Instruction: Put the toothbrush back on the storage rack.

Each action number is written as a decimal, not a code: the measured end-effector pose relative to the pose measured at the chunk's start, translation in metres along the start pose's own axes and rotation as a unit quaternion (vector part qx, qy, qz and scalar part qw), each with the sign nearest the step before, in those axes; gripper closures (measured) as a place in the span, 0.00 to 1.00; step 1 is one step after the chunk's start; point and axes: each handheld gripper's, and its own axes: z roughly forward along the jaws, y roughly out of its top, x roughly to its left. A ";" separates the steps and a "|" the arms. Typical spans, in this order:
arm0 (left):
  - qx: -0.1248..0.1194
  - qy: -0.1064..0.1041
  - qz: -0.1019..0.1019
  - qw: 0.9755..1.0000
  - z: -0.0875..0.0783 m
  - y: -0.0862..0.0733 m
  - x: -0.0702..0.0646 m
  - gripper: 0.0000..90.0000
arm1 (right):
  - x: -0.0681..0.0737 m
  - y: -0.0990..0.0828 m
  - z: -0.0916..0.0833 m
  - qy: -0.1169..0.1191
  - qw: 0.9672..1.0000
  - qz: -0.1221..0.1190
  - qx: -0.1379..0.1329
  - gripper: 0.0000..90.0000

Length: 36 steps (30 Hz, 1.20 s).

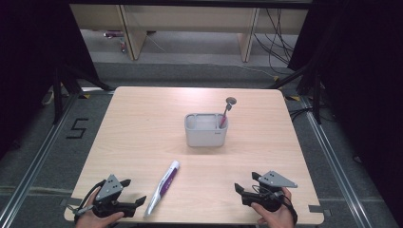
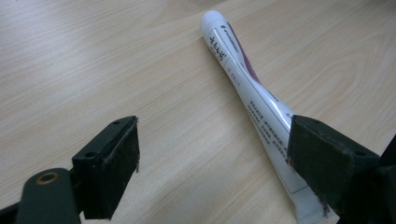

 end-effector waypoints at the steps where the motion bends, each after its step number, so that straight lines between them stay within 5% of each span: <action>1: -0.001 0.000 -0.001 1.000 0.000 0.000 0.000 0.18 | 0.001 0.000 -0.002 -0.001 1.000 0.002 0.002 0.25; 8: -0.005 -0.008 -0.011 1.000 -0.001 0.001 -0.001 0.18 | 0.004 -0.006 -0.007 -0.002 1.000 0.006 -0.003 0.25; 11: -0.014 -0.044 -0.045 0.998 -0.001 0.001 -0.001 0.18 | 0.003 -0.007 -0.008 -0.005 1.000 -0.001 0.000 0.26; 13: -0.017 -0.048 -0.044 0.998 -0.001 0.001 -0.002 0.18 | 0.003 -0.007 -0.009 -0.004 1.000 -0.003 -0.001 0.26; 14: -0.015 -0.047 -0.044 0.998 -0.001 0.002 -0.003 0.18 | 0.006 -0.008 -0.009 0.004 1.000 0.015 0.001 0.26; 19: -0.017 -0.052 -0.039 0.998 -0.003 0.004 -0.006 0.18 | 0.005 -0.009 -0.009 0.001 1.000 -0.005 0.002 0.26; 36: -0.019 -0.077 -0.017 0.997 -0.003 0.011 -0.028 0.21 | 0.006 -0.010 -0.011 0.009 1.000 0.010 0.006 0.27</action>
